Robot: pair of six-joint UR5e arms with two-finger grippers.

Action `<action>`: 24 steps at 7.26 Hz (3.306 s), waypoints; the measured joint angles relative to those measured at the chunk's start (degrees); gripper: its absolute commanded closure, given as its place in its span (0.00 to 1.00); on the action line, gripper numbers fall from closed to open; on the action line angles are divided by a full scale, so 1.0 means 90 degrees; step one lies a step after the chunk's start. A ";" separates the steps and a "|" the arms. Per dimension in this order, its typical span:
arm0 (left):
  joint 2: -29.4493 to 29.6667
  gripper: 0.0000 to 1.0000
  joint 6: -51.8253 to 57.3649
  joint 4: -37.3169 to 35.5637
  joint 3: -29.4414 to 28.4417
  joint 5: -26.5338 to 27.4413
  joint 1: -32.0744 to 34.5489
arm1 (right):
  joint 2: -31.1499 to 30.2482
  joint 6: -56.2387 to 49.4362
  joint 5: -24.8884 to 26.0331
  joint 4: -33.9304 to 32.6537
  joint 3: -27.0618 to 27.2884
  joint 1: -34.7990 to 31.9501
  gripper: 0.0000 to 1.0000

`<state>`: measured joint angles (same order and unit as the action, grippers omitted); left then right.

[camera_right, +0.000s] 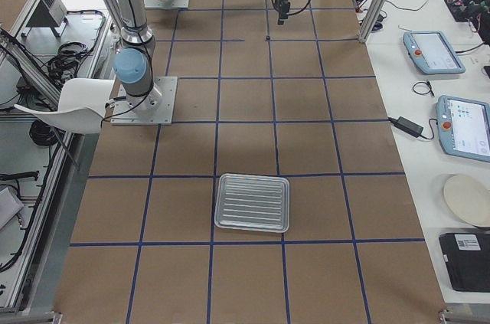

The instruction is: Place bearing gear from tray to pile

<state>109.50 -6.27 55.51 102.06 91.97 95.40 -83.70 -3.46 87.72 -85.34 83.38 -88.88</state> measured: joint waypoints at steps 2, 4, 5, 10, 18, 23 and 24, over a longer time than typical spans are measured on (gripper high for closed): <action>0.0363 0.00 -0.1324 -0.0010 -0.0224 -0.0109 0.0935 | -0.0888 0.0427 0.0076 -0.1129 0.1423 0.0106 0.00; 0.0684 0.00 -0.1722 -0.0144 -0.0282 -0.0361 0.1366 | -0.1122 0.0494 0.0174 -0.1748 0.1722 0.0140 0.00; 0.0813 0.00 -0.1782 -0.0212 -0.0287 -0.0493 0.1428 | -0.1037 0.0532 0.0179 -0.1503 0.1536 0.0138 0.00; 0.1398 0.14 -0.1819 -0.1092 -0.0363 -0.0658 0.1652 | -0.0959 0.0494 0.0144 -0.1222 0.1350 0.0130 0.00; 0.1296 1.00 -0.1769 -0.0875 -0.0534 -0.0583 0.1675 | -0.1054 0.0525 0.0160 -0.0589 0.1180 0.0120 0.00; 0.0409 1.00 0.0089 0.0625 -0.0803 -0.0195 0.0160 | -0.1009 0.0491 0.0173 -0.0586 0.1172 0.0120 0.00; 0.0271 1.00 0.0781 0.0756 -0.0731 -0.0010 -0.0386 | -0.1006 0.0491 0.0169 -0.0597 0.1171 0.0120 0.00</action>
<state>111.95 0.76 62.31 95.48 91.88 91.93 -92.76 0.97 89.24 -90.71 93.92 -87.80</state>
